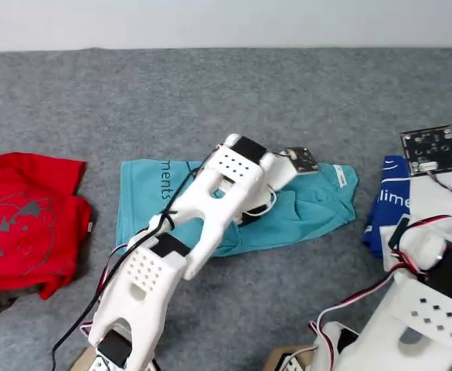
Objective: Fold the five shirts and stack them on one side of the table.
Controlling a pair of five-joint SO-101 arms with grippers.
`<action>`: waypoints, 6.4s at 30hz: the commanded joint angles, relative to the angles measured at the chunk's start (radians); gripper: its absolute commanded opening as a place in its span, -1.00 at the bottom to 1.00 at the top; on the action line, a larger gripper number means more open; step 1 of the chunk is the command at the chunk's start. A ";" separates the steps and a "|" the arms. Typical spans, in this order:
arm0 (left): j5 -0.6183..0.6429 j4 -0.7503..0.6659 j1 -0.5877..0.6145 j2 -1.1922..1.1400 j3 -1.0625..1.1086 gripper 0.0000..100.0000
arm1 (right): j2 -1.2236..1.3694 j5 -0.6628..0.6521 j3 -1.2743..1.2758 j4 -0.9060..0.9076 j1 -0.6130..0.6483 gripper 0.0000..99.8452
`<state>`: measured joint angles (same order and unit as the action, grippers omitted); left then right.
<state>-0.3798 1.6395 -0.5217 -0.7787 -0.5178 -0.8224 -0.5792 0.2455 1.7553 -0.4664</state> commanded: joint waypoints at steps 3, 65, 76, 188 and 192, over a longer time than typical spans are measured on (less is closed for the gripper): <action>-0.003 0.057 0.011 0.146 0.004 -0.94 | -0.015 -0.009 -0.008 0.039 -0.013 -0.98; 0.292 0.114 0.709 1.126 0.432 -0.99 | 0.664 0.146 0.104 -0.492 0.519 -0.98; 0.170 0.112 1.053 1.347 0.674 -0.99 | 0.889 0.140 0.104 -0.700 0.568 -0.98; 0.273 0.117 0.666 0.158 0.073 -0.99 | 0.779 -0.126 -0.557 0.027 -0.062 -0.98; 0.273 0.117 0.732 0.276 0.073 -0.99 | 0.779 -0.161 -0.594 0.028 -0.117 -0.98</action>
<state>-0.0944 1.7285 0.1580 -0.6360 -0.4427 0.0153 -0.7096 -0.2639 1.7522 -0.5432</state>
